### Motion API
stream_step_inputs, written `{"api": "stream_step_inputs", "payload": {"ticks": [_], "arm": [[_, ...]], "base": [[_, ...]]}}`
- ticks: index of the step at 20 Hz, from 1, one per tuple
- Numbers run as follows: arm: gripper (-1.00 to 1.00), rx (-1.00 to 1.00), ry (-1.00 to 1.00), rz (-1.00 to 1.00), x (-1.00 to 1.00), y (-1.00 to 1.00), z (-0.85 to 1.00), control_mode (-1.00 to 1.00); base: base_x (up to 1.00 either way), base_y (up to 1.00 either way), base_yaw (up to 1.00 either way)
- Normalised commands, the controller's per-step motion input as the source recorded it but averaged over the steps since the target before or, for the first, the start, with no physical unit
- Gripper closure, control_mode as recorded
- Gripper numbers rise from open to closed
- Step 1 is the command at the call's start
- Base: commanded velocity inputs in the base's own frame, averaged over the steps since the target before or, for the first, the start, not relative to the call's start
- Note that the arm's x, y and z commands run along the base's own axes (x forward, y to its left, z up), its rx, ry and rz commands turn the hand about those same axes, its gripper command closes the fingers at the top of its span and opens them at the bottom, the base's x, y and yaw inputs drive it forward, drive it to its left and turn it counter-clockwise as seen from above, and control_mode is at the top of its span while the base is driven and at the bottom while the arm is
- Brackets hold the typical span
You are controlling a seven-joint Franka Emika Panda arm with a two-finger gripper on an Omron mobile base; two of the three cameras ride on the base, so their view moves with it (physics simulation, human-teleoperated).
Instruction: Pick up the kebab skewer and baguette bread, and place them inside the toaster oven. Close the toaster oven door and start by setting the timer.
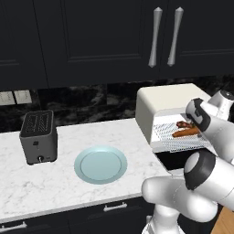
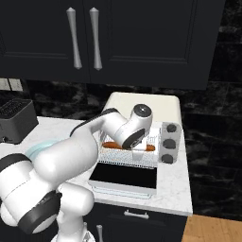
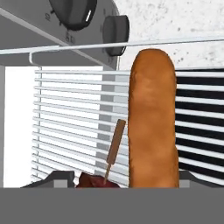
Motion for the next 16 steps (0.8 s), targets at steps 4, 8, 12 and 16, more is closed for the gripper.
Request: {"api": "stream_step_inputs", "payload": {"ticks": [4, 8, 12, 16], "arm": [[1.00, 0.00, 0.00, 0.00, 0.49, 0.00, -0.06, -1.00], [1.00, 0.00, 0.00, 0.00, 0.41, 0.00, -0.09, -1.00], [1.00, 0.00, 0.00, 0.00, 0.32, 0.00, -0.01, -1.00], [-1.00, 0.00, 0.00, 0.00, 0.03, 0.00, 0.00, -1.00]], "base": [[0.00, 0.00, 0.00], [0.00, 0.00, 0.00], [0.00, 0.00, 0.00], [0.00, 0.00, 0.00]]}}
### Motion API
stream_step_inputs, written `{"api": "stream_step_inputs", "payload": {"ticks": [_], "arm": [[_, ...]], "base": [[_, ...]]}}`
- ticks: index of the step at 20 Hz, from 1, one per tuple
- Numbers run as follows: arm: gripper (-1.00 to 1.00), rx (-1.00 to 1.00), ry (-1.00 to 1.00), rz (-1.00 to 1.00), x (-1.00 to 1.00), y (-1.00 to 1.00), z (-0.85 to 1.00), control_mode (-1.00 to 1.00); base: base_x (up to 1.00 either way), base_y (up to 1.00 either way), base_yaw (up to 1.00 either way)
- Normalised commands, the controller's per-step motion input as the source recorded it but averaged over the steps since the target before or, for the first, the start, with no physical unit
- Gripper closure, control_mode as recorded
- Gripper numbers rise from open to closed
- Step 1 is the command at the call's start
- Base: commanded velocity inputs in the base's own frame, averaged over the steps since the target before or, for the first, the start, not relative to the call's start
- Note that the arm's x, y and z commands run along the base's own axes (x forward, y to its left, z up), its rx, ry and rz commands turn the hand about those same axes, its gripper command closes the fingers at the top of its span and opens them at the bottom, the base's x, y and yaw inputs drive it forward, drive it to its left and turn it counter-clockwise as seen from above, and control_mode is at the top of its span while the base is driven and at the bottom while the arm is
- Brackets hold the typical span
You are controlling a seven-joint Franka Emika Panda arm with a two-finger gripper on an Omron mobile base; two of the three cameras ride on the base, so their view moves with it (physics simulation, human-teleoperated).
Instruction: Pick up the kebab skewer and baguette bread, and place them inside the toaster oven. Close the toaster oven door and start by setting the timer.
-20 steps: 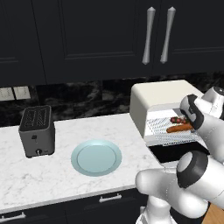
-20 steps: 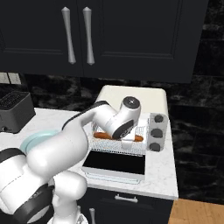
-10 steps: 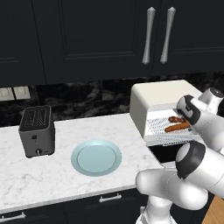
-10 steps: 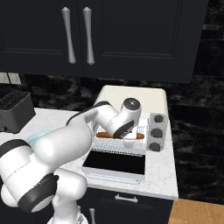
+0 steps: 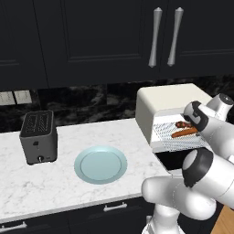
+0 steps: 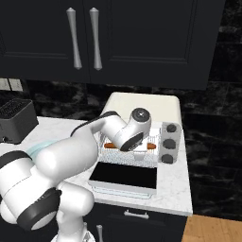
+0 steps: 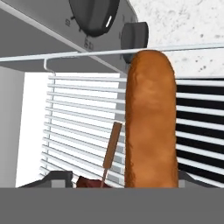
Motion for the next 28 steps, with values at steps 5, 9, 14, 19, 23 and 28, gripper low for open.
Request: {"api": "stream_step_inputs", "payload": {"ticks": [5, 9, 14, 19, 23, 28], "arm": [[-1.00, 0.00, 0.00, 0.00, 0.00, 0.00, 0.00, -1.00], [-1.00, 0.00, 0.00, 0.00, 0.00, 0.00, 0.00, -1.00], [-1.00, 0.00, 0.00, 0.00, -0.07, -0.01, 0.00, -1.00], [-1.00, -0.02, -0.05, 0.00, -0.18, -0.03, -0.06, -1.00], [-1.00, -0.11, -0.18, 0.00, 0.00, 0.00, -0.26, -1.00], [-1.00, -0.19, -0.21, 0.00, 0.00, 0.01, -0.36, -1.00]], "base": [[0.00, 0.00, 0.00], [0.00, 0.00, 0.00], [0.00, 0.00, 0.00], [0.00, 0.00, 0.00], [0.00, 0.00, 0.00], [0.00, 0.00, 0.00]]}}
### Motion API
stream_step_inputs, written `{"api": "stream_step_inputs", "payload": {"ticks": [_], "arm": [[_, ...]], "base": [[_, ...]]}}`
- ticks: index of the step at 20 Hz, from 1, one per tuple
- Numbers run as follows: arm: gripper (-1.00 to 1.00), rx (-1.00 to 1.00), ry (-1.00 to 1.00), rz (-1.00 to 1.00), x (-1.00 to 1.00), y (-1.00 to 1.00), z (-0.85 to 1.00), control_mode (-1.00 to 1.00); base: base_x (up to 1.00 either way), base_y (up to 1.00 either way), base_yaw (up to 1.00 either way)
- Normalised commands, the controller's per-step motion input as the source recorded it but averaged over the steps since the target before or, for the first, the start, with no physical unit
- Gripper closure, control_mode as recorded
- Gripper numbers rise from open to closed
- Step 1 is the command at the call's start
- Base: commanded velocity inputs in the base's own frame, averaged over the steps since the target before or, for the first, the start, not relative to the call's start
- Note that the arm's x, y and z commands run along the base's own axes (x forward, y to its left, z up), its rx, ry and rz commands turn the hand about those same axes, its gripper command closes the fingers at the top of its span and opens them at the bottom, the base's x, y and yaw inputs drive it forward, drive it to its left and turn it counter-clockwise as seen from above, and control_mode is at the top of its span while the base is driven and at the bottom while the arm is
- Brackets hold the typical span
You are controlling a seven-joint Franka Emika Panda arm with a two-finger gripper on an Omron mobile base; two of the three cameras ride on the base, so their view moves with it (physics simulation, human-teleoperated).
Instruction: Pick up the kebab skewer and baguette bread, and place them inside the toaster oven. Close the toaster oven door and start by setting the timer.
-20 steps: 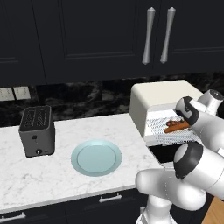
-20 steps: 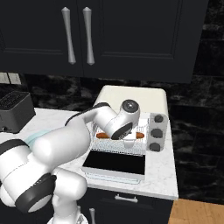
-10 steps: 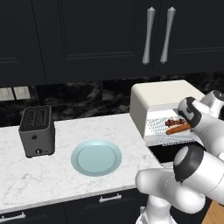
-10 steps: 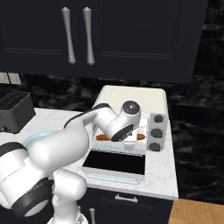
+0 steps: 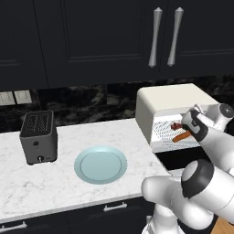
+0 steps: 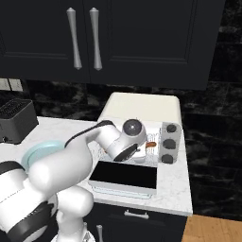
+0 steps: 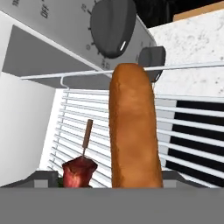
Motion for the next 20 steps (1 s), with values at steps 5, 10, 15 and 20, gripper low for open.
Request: {"api": "stream_step_inputs", "payload": {"ticks": [5, 10, 15, 20], "arm": [[-1.00, -0.18, -0.04, -0.02, -0.27, -0.40, -0.14, -1.00], [-1.00, -0.14, 0.00, 0.00, -0.21, -0.61, 0.00, -1.00], [-1.00, -0.05, -0.05, 0.02, 0.00, -0.04, 0.02, -1.00], [-1.00, -0.01, 0.01, 0.00, -0.30, -0.02, 0.42, -1.00]], "base": [[0.00, 0.00, 0.00], [0.00, 0.00, 0.00], [0.00, 0.00, 0.00], [0.00, 0.00, 0.00]]}}
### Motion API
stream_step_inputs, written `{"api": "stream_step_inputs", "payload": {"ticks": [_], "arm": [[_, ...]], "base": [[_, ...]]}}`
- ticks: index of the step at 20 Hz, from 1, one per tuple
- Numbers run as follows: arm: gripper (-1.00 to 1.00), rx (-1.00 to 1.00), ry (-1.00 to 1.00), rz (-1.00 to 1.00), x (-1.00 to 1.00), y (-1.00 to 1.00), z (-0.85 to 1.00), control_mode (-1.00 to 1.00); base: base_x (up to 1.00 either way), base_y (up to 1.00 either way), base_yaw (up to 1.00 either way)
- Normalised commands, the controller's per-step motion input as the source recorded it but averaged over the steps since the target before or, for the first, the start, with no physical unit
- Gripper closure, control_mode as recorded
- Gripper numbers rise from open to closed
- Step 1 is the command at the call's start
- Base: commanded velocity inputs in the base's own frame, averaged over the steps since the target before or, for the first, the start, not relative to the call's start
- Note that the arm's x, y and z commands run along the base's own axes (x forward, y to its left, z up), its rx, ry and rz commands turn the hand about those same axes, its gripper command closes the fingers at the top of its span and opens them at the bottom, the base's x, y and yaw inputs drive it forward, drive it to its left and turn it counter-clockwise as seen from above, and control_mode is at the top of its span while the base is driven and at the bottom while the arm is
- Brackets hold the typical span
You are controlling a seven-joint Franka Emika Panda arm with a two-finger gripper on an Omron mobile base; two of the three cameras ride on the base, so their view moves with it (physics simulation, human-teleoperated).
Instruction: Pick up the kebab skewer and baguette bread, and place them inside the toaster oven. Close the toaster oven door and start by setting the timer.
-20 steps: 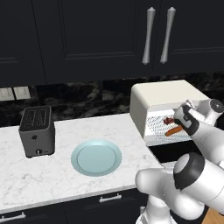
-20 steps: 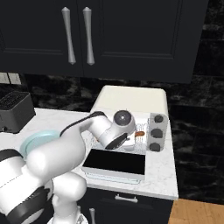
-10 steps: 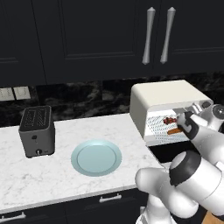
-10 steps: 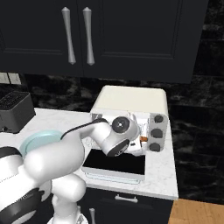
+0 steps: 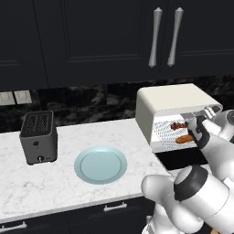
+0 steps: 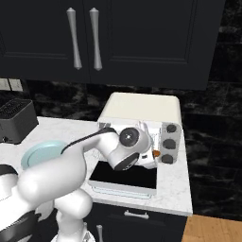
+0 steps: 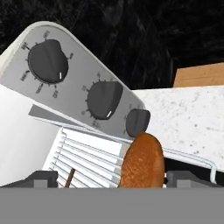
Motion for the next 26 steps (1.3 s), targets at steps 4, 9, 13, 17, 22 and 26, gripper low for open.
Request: {"api": "stream_step_inputs", "payload": {"ticks": [4, 9, 13, 17, 22, 26], "arm": [[-1.00, -0.03, 0.02, 0.01, -0.46, 0.00, 0.50, -1.00], [-1.00, -0.05, 0.00, 0.13, -0.51, 0.00, 0.24, -1.00], [-1.00, -0.09, 0.00, 0.23, -0.62, 0.00, 0.00, -1.00], [-1.00, -0.15, 0.00, 0.25, -0.42, 0.03, 0.00, -1.00], [-1.00, -0.20, 0.00, 0.22, -0.16, 0.17, 0.00, -1.00], [-1.00, -0.24, 0.00, 0.30, -0.15, 0.49, -0.07, -1.00]], "base": [[0.00, 0.00, 0.00], [0.00, 0.00, 0.00], [0.00, 0.00, 0.00], [0.00, 0.00, 0.00], [0.00, 0.00, 0.00], [0.00, 0.00, 0.00]]}}
